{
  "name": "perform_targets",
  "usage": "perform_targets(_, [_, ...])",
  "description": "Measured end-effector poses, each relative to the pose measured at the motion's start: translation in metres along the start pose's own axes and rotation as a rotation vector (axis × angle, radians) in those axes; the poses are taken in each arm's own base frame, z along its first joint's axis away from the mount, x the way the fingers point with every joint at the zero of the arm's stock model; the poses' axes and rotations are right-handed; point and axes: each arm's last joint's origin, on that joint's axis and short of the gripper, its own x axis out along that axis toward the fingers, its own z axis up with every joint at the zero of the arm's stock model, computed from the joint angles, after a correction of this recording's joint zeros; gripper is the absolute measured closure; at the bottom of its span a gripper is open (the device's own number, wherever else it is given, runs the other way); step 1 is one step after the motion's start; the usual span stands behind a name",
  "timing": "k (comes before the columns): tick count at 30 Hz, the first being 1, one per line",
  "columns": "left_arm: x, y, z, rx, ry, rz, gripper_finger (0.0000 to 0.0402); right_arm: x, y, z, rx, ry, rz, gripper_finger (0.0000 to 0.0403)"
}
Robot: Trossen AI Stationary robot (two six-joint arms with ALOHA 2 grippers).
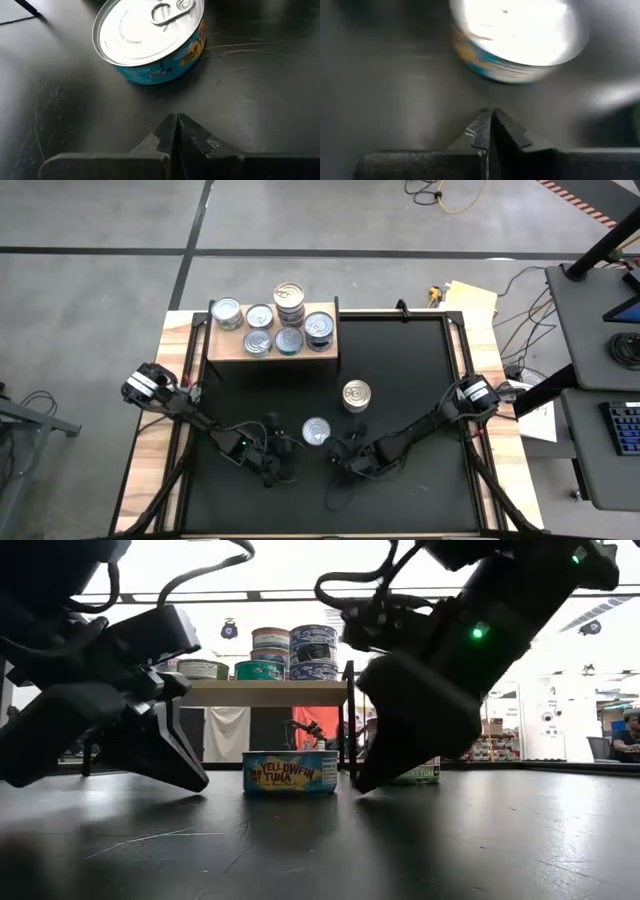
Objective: Stack canned seafood by type on shelf
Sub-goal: Put the yellow/blue tuna can on the shelf
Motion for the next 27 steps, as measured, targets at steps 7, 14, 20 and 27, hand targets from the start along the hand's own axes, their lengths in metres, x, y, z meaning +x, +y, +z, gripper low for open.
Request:
perform_targets(7, [-0.001, -0.001, 0.006, 0.028, -0.057, 0.042, 0.04, 0.001, -0.01, 0.0, 0.025, -0.015, -0.141, 0.039])
perform_targets(14, [-0.004, -0.002, 0.023, 0.123, -0.142, 0.169, 0.04, 0.009, -0.023, 0.01, 0.061, -0.036, -0.185, 0.039])
perform_targets(20, [-0.004, 0.001, 0.028, 0.185, -0.157, 0.247, 0.04, 0.014, -0.03, 0.014, 0.079, -0.033, -0.2, 0.039])
perform_targets(27, [-0.001, -0.001, 0.037, 0.143, -0.205, 0.116, 0.0401, 0.014, -0.031, 0.014, 0.083, -0.029, -0.198, 0.039])
